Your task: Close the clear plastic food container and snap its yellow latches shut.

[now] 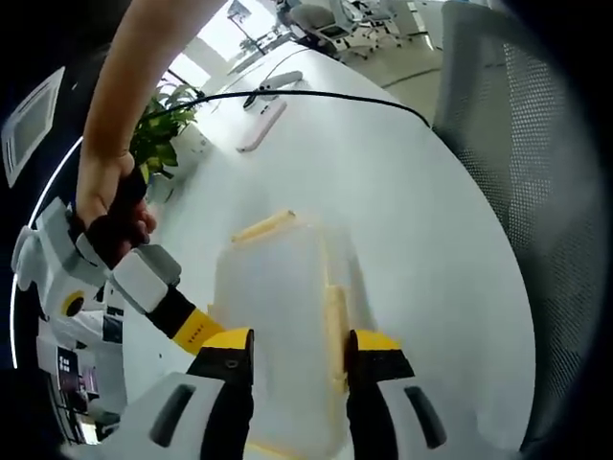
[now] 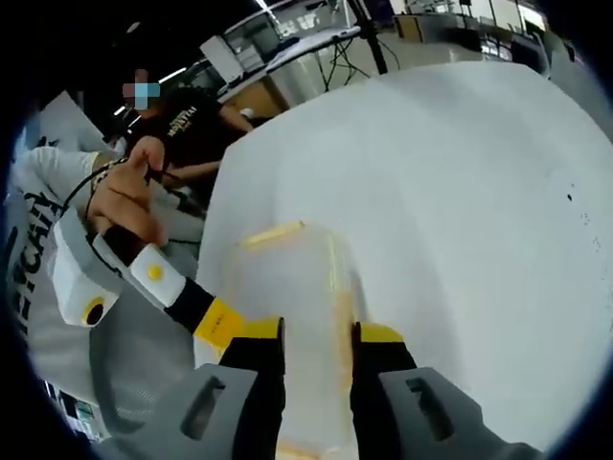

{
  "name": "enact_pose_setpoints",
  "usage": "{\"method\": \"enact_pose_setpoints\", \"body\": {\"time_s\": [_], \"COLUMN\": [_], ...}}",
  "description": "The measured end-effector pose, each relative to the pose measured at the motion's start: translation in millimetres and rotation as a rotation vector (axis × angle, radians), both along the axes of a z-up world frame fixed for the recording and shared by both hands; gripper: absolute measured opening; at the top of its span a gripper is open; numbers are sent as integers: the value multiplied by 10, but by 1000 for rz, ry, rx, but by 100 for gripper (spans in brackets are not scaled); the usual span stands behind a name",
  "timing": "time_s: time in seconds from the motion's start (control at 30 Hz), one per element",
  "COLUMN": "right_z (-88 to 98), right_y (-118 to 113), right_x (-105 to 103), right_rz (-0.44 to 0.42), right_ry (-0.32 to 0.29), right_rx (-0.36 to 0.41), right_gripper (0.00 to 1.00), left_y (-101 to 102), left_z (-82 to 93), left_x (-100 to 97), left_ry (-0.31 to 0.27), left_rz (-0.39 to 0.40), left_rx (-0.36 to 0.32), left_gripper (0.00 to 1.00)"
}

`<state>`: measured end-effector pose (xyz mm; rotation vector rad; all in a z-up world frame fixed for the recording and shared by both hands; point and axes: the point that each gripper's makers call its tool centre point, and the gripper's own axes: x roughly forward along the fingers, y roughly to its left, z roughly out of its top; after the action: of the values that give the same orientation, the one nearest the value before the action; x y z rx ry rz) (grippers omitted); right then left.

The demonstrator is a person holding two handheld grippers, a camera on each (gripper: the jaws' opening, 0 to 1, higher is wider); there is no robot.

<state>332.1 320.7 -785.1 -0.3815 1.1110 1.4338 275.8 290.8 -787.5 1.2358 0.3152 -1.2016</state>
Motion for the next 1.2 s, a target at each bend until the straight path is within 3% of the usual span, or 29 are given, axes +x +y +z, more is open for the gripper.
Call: {"method": "enact_pose_setpoints", "body": {"time_s": [0.23, 0.47, 0.67, 0.73, 0.83, 1.0, 1.1, 1.2], "right_z": [13, 33, 65, 69, 79, 92, 95, 101], "right_y": [9, -14, -17, -16, -18, -20, -35, -51], "right_x": [3, 22, -28, -28, -2, 6, 31, 18], "right_rz": [-4, 18, 13, 13, 11, -12, -27, -31], "right_ry": [-6, -53, -74, -87, -109, -129, -143, -164], "right_rx": [11, 5, 8, 17, 35, 52, 55, 47], "right_gripper": [22, 23, 24, 24, 25, 25, 27, 31], "left_y": [2, -2, -2, -9, -37, -61, -107, -83], "left_z": [-4, 21, 34, 31, -9, 23, 58, 64], "left_x": [-16, -8, -7, -25, -107, -132, -192, -164], "left_ry": [-19, -30, -15, 10, 92, 95, 144, 145], "left_rz": [1, 5, -3, -5, 5, 0, 0, 17], "left_rx": [2, 2, -7, -17, -43, -63, -103, -105], "left_gripper": [34, 35, 36, 39, 53, 58, 63, 64]}}
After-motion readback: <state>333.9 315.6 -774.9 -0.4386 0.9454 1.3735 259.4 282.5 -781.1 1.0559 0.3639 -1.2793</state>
